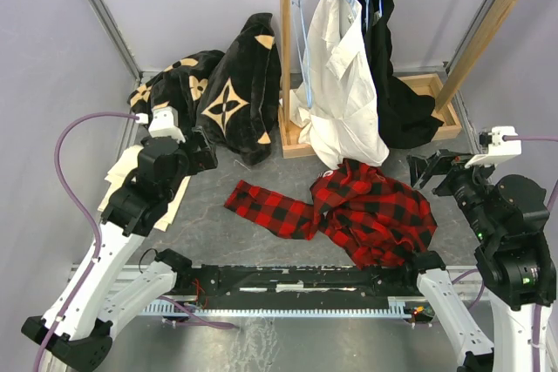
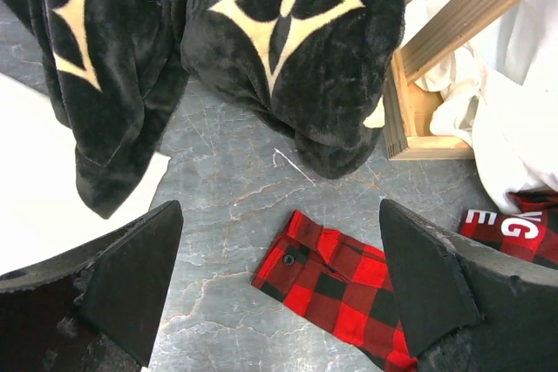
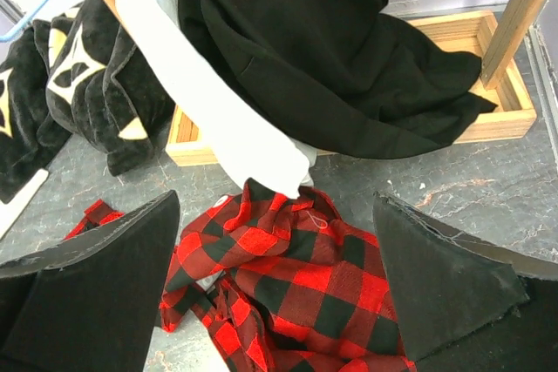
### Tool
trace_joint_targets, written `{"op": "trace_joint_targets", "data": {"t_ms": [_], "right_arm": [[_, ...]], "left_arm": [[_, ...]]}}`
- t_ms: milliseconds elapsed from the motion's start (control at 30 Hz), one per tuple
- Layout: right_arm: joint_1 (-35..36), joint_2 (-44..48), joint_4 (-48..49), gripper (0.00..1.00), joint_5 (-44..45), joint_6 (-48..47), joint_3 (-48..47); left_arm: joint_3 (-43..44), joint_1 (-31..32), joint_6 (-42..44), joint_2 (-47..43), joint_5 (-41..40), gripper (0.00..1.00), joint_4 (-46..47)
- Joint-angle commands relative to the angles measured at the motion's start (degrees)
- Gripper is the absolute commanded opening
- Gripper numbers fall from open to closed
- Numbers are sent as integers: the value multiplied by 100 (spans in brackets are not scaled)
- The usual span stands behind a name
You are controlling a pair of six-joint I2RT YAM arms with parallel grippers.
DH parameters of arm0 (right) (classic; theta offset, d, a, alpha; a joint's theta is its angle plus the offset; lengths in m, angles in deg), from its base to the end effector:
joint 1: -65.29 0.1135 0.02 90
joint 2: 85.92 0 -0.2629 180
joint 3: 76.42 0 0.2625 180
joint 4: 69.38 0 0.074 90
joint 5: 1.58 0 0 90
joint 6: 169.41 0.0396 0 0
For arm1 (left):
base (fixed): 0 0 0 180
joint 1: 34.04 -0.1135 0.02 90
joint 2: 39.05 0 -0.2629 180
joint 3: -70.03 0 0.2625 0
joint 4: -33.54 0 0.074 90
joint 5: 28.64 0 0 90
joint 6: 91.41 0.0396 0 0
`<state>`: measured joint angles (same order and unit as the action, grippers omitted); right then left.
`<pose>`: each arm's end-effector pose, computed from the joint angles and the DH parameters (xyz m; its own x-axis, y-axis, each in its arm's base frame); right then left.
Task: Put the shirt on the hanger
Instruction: Adjust the shirt at the center of the board.
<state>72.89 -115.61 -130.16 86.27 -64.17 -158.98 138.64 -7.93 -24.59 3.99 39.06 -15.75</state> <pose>0.0618 0.0097 0.4374 -0.1760 0.2415 -0.9543 -0.1272 0.9557 0.2653 0.1556 -0.0595 0.3617 -0.3695 -0.2245 -0.9017 -0.0546 0.9740 -0.2200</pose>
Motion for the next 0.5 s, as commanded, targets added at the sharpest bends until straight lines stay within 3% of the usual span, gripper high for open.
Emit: {"op": "trace_joint_targets", "data": {"t_ms": [0,300,467], "right_arm": [[1,42,240,99,-214,-154,79],[5,-635,-334,99,-149,71,-270],[1,-1126,-593,99,-1091,144,-358]], "left_arm": [[102,-32,296,-81,172,99,317],[-81,-35,472,-227,259,99,481],[-257,-30,406,-300,288,99,470]]}}
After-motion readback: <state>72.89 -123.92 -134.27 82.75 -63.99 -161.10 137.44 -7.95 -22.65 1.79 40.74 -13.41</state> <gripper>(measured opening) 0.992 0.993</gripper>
